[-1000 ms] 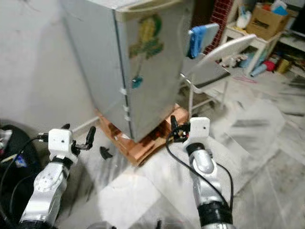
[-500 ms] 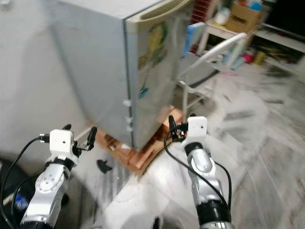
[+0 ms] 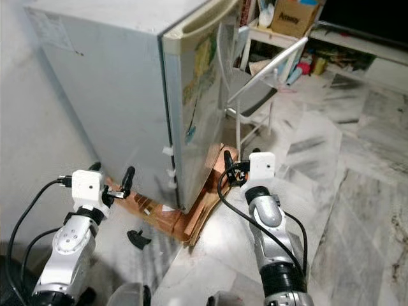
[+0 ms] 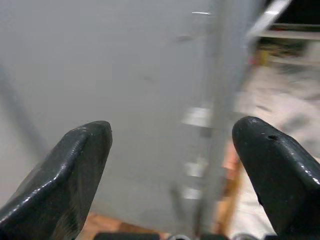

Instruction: Restocking fridge

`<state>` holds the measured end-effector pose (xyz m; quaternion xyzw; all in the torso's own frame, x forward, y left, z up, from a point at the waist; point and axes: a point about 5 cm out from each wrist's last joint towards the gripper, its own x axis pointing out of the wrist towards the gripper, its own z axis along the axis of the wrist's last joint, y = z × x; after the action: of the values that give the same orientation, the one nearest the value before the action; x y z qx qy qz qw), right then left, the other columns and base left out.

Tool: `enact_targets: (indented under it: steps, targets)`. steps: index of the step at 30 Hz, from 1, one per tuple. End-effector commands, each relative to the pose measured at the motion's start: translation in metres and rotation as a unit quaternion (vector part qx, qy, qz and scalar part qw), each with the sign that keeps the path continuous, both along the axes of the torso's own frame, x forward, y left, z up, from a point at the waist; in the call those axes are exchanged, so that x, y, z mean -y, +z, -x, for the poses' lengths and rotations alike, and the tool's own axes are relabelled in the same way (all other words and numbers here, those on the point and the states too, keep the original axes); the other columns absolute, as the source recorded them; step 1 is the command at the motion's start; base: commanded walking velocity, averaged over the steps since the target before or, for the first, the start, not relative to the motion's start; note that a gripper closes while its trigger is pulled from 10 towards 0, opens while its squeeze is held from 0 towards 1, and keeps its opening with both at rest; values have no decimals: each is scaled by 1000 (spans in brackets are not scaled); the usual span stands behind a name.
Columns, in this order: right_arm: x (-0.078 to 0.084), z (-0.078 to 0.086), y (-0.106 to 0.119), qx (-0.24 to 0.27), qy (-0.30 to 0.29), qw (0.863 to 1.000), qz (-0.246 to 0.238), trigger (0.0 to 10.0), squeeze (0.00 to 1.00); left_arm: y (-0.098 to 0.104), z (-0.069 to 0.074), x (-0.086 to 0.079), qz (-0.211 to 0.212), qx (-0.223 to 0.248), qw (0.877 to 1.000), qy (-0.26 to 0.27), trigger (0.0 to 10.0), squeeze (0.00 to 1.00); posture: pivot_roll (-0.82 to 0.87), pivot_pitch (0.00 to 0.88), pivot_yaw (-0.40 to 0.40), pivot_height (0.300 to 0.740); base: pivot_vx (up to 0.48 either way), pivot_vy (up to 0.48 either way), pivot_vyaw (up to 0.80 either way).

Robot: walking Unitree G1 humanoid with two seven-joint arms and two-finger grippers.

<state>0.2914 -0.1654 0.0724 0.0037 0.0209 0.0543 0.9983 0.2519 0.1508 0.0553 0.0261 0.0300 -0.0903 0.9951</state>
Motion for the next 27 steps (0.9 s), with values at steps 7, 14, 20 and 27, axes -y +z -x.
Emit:
enact_targets:
  steps: [7,14,20,27]
  targets:
    - [4,0,0,2,-15,1000,-1,10000,0,7,-2,1,4,16,1000,-17,10000,0,-7,0,-14,740,270,0,-751]
    - [4,1,-1,3,-18,1000,-1,10000,0,8,-4,1,4,14,1000,-14,10000,0,-14,0,-12,740,264,0,-132]
    - [5,0,0,4,-19,1000,2,10000,0,7,-4,1,5,10,1000,-6,10000,0,-16,0,-16,740,0,0,0]
    - [4,0,0,4,-17,1000,2,10000,0,7,-6,-2,5,10,1000,5,10000,0,-15,0,-16,740,0,0,0]
